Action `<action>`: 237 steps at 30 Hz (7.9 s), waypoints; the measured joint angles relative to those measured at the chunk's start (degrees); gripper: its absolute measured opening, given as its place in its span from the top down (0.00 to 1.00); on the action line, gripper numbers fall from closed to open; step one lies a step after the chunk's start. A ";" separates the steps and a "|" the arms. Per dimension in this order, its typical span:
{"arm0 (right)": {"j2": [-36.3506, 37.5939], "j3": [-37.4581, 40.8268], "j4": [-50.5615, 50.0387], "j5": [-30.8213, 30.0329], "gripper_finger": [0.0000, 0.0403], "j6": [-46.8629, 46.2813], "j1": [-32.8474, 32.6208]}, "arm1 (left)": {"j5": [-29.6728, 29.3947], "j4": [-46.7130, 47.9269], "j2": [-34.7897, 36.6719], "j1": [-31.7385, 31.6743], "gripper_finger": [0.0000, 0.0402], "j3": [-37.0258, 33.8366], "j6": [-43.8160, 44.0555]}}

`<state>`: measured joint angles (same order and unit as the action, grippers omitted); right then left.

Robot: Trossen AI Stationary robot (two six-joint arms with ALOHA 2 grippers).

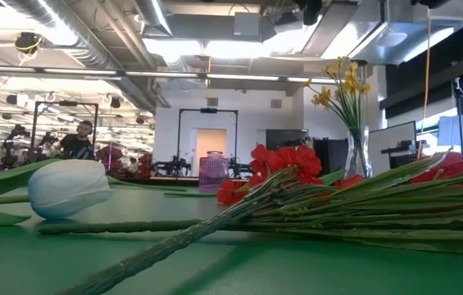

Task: Sort flowers into vase by color
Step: Put the yellow flowers into the transparent vase, then put the top white flower into the transparent vase

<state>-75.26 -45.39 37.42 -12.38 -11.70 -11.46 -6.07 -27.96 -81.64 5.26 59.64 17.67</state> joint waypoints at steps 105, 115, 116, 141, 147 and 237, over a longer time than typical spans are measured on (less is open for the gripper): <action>44.39 39.58 -4.84 -12.48 0.98 14.80 37.73 | -11.43 25.89 6.07 -0.90 0.64 -0.07 -6.17; 42.83 39.58 -4.22 -4.98 0.98 15.44 44.60 | -11.44 24.68 3.47 -1.62 0.64 -0.07 -5.84; 42.53 39.56 -4.10 -4.41 0.98 15.73 45.39 | -11.44 24.49 3.47 -1.62 0.64 -0.07 -5.84; 39.39 39.52 -10.34 1.56 0.83 10.43 48.98 | -11.45 24.52 3.49 -1.66 0.64 -0.07 -5.82; 39.58 39.52 -10.59 5.82 0.83 10.43 48.98 | -11.45 24.52 3.49 -1.66 0.64 -0.07 -5.81; 47.16 16.15 -46.05 3.38 0.36 -5.81 5.48 | -13.87 64.75 2.84 -13.38 0.64 -1.61 4.31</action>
<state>-28.10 -29.23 -8.63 -9.00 -17.52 -5.98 -19.93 36.80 -78.81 -8.12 58.02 21.99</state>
